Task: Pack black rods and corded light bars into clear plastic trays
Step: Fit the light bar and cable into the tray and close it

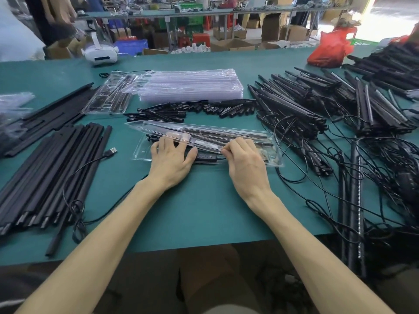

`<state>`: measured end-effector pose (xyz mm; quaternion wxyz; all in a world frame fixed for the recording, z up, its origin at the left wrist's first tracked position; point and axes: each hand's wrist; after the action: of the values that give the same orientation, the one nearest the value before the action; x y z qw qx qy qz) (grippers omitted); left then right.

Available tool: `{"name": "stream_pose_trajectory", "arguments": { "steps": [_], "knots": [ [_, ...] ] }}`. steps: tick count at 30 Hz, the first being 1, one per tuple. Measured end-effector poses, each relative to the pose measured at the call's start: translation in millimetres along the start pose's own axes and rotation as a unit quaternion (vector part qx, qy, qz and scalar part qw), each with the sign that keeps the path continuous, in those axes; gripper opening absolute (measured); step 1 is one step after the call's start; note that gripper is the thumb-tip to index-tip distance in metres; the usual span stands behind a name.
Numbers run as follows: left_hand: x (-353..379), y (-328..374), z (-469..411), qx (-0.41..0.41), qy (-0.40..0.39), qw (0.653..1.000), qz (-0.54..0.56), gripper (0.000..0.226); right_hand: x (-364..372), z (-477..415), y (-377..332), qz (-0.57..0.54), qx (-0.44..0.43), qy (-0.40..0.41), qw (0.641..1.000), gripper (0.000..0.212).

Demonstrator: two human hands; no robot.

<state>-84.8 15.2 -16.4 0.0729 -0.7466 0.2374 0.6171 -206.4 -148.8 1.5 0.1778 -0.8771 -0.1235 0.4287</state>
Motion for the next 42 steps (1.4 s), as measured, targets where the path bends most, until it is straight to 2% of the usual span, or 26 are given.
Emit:
{"name": "stream_pose_trajectory", "arguments": {
  "steps": [8, 18, 22, 24, 29, 34, 37, 40, 42],
  "knots": [
    [-3, -4, 6, 0.014, 0.002, 0.999, 0.048, 0.05, 1, 1, 0, 0.015, -0.009, -0.003, 1.0, 0.015],
    [-10, -9, 9, 0.074, -0.011, 0.993, 0.093, 0.049, 2, 2, 0, 0.036, -0.014, -0.02, 0.999, 0.013],
    [-14, -12, 6, 0.095, -0.083, 0.991, 0.042, 0.055, 2, 1, 1, 0.035, -0.011, -0.035, 0.999, 0.014],
    [-15, -12, 8, 0.107, -0.095, 0.989, 0.037, 0.058, 2, 2, 1, 0.034, -0.008, -0.037, 0.999, 0.014],
    [-20, -13, 24, 0.098, -0.053, 0.989, 0.1, 0.055, 1, 3, 0, 0.037, -0.011, -0.047, 0.998, 0.015],
    [-32, -9, 45, 0.101, 0.058, 0.993, 0.021, 0.032, 1, 3, 2, 0.028, -0.002, -0.053, 0.998, 0.015],
    [-37, -15, 52, 0.107, 0.097, 0.989, -0.013, 0.037, 3, 2, 2, 0.04, -0.005, -0.068, 0.997, 0.014],
    [-39, -22, 57, 0.132, 0.138, 0.982, 0.012, 0.039, 4, 2, 3, 0.04, -0.008, -0.069, 0.997, 0.013],
    [-39, -25, 59, 0.164, 0.195, 0.967, 0.02, 0.041, 4, 2, 3, 0.04, -0.01, -0.069, 0.997, 0.013]
  ]
}}
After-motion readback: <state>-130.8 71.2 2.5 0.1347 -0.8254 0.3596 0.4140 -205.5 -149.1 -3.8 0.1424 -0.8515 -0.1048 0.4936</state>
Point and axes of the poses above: each hand's wrist, its own z-axis away from the middle knuckle, its own x-axis out of the palm, y = z × x, and after that the axes turned 2 degrees about -x, right-handed
